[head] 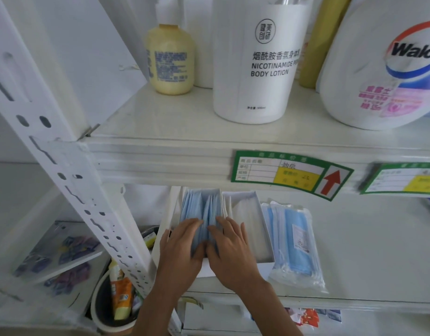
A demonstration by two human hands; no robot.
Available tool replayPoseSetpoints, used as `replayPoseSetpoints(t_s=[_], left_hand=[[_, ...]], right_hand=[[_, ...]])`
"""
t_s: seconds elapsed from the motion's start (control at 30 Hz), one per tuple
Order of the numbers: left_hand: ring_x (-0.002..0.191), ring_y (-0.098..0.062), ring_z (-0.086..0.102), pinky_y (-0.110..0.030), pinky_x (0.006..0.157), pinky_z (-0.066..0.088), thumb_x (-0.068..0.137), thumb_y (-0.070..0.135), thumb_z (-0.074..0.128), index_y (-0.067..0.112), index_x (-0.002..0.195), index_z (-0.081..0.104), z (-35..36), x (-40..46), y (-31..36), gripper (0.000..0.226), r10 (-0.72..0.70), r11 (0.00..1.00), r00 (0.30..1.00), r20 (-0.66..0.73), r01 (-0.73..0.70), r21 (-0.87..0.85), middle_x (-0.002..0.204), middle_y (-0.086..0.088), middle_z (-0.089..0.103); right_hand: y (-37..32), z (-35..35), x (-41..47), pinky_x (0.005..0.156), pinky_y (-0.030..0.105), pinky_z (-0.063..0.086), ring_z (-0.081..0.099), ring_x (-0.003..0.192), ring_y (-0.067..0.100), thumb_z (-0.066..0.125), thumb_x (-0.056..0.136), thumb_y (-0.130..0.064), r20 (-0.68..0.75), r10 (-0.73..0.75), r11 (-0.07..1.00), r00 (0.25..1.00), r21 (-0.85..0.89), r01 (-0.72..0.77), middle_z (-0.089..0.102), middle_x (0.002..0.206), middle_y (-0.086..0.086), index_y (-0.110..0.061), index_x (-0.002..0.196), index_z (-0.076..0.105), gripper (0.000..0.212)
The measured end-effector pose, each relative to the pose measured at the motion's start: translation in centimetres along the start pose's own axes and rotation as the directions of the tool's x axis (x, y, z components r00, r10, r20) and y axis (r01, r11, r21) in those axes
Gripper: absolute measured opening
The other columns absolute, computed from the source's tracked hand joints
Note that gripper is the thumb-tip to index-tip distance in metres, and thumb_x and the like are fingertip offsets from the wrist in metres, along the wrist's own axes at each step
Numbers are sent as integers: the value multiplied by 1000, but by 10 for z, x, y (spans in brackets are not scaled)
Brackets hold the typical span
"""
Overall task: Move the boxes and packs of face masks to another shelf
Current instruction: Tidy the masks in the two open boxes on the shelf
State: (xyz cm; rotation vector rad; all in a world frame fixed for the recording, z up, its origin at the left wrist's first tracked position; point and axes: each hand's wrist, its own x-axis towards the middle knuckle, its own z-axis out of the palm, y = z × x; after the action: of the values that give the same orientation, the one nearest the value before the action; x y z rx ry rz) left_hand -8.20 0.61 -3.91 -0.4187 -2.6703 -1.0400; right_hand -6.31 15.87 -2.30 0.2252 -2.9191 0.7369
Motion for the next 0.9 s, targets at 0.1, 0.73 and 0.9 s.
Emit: replayPoseSetpoints(t_s=[0.1, 0.73, 0.9], left_hand=[[130, -9, 48, -29, 112, 21, 100, 27, 52, 27, 139, 52, 1, -1, 2, 39, 6, 1000, 999, -39, -7, -19, 138, 10, 57], [132, -18, 52, -35, 111, 43, 92, -17, 47, 9, 144, 49, 1, -3, 13, 58, -245, 950, 955, -169, 202, -237, 141, -5, 58], [130, -20, 54, -36, 112, 43, 92, -18, 46, 6, 138, 55, 1, -3, 14, 52, -272, 939, 942, -197, 214, -270, 137, -7, 61]], right_hand=[[2, 2, 2, 123, 47, 12, 28, 145, 25, 43, 95, -30, -5, 0, 1000, 1000, 11, 0, 40, 151, 5, -16, 131, 54, 40], [-1, 4, 6, 117, 32, 27, 34, 137, 17, 52, 94, -26, -15, 64, 996, 998, 69, -63, 44, 147, -6, -23, 138, 52, 45], [0, 3, 5, 106, 17, 28, 38, 132, 13, 50, 95, -15, -11, 72, 988, 997, 139, -70, 48, 141, -5, -18, 135, 51, 40]])
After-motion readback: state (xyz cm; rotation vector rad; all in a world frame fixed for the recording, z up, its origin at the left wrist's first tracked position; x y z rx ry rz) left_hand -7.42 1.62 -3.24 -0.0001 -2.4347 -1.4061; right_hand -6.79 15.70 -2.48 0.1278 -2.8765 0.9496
